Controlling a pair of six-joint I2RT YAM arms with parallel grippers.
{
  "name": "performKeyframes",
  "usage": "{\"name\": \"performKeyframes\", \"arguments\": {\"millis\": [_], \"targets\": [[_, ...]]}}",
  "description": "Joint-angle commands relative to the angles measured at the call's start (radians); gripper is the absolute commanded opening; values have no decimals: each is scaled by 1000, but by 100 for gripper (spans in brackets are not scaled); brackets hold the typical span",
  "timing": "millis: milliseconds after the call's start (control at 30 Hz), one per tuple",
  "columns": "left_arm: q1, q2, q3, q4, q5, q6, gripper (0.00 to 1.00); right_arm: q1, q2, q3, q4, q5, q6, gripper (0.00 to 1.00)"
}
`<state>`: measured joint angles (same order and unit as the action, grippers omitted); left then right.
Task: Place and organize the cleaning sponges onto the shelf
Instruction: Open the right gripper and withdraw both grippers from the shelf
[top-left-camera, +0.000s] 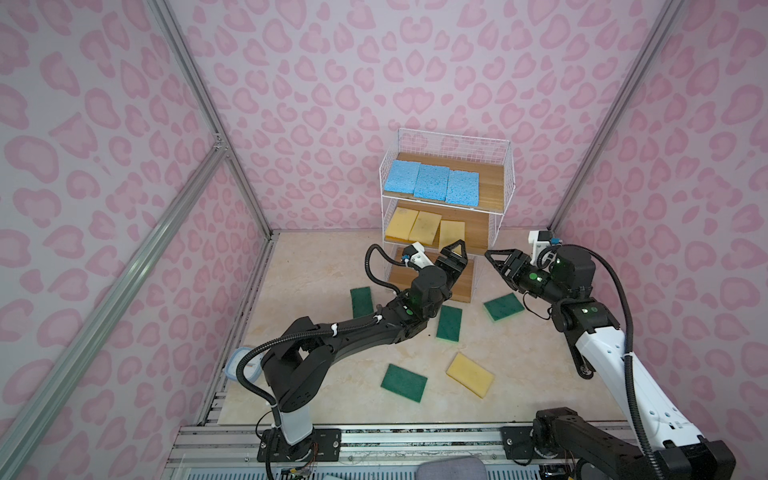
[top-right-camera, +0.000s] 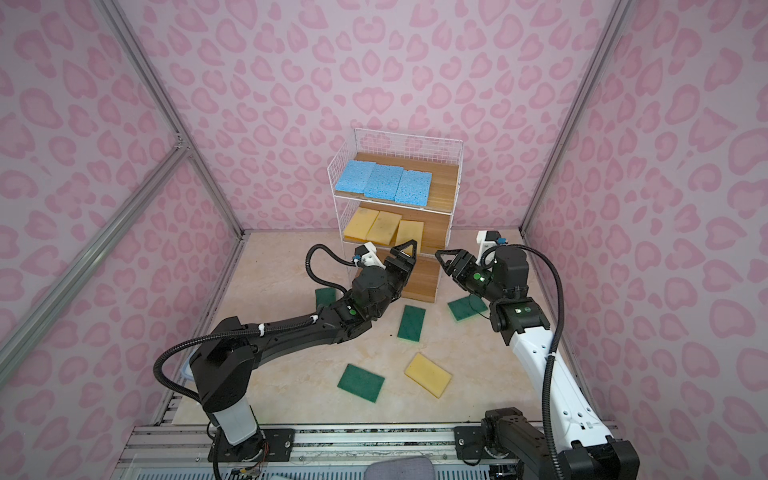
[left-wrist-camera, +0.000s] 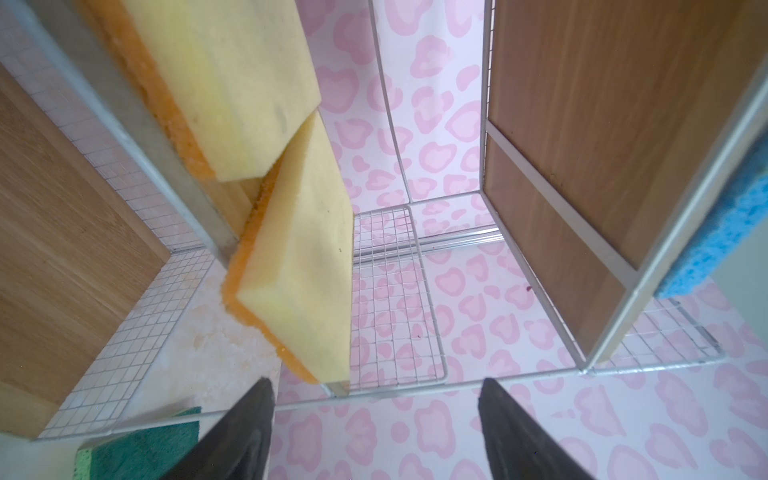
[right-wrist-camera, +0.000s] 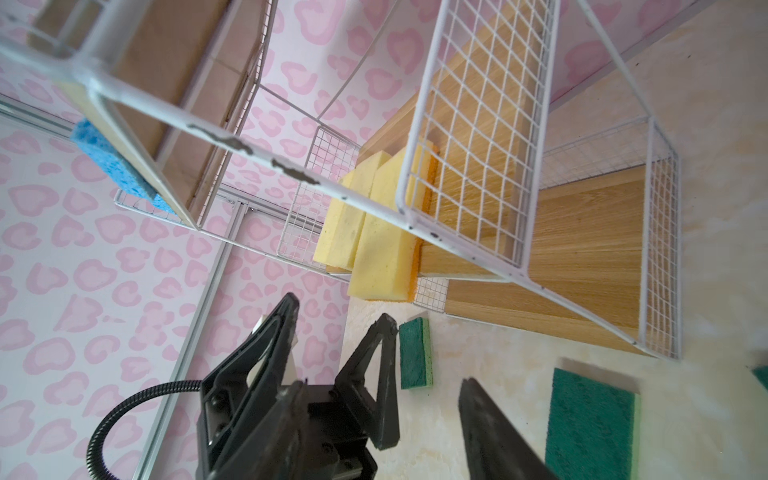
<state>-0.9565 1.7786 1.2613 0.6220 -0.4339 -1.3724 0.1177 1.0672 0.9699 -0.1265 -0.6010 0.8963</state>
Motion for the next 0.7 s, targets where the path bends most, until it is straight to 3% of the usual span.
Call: {"name": "performKeyframes", "arguments": {"millis": [0,200,367,467,667], "targets": [[-3,-59,-28,-12,27,86,79,-1,-10,2,-46,40,-57,59],[-25,-229,-107,-131,21,299,69,-1,-19,9,-130,168,-174,56],[-17,-390,-121,-332,67,580,62,1,-40,9,-113,242,-256,52],[50,-462,-119,-508,140,666,61,6,-49,-2,-65,270,-280,48],[294,-630,-214,-576,267,716,55,37,5,29,-4,261,-307,45]]}}
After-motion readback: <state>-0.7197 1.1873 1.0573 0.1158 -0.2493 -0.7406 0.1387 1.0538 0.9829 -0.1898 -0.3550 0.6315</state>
